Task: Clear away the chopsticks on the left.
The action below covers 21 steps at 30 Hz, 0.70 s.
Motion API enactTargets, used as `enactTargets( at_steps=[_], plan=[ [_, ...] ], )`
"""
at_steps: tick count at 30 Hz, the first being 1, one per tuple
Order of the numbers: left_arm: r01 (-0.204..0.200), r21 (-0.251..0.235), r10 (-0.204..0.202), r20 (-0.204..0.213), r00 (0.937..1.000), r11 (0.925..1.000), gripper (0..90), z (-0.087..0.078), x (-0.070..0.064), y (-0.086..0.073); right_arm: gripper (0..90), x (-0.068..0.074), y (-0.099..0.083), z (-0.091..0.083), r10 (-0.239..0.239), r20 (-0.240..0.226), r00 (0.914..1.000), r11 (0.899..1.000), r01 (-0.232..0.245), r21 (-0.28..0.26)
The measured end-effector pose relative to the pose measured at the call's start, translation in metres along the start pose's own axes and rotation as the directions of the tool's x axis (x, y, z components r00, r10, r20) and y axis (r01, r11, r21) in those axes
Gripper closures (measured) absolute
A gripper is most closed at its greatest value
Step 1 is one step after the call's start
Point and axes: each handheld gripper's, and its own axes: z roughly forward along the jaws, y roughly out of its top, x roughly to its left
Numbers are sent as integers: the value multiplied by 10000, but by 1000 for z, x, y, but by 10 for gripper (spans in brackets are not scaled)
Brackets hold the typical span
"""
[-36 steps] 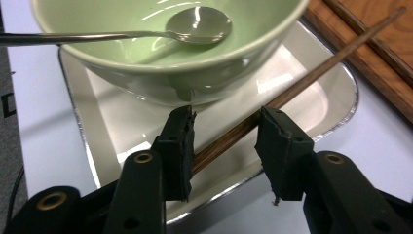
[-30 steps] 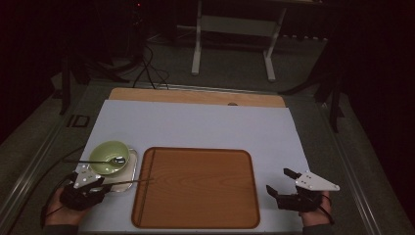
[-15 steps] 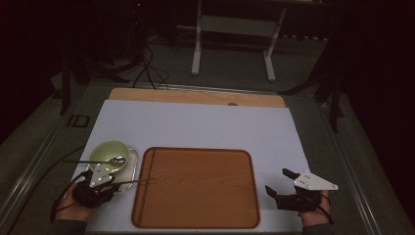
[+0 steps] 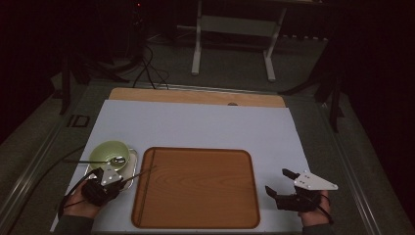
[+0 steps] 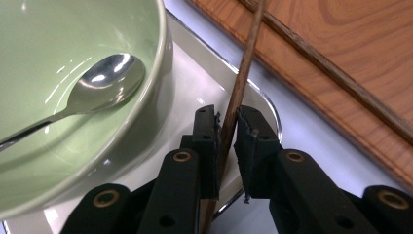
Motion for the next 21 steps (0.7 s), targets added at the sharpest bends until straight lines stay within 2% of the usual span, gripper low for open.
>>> enactTargets(
  at_steps=[5, 6, 15, 21],
  plan=[
    [102, 318, -104, 69, 9999, 9994, 807, 3, 0, 4, 141, 0, 0, 0, 9, -27, 10000, 10000, -9, 8],
    [61, 597, -61, 8, 10000, 9982, 807, 5, -2, 7, 141, 0, 0, 0, 15, -29, 10000, 10000, -15, 19],
    [384, 995, -387, 6, 9993, 9943, 837, 6, -2, 14, 141, 0, 0, -1, 25, -21, 10000, 10000, -25, 1],
    [581, 1474, -572, -108, 9983, 9874, 837, 8, -3, 20, 142, 0, 0, 0, 26, -29, 10000, 10000, -26, 4]
  ],
)
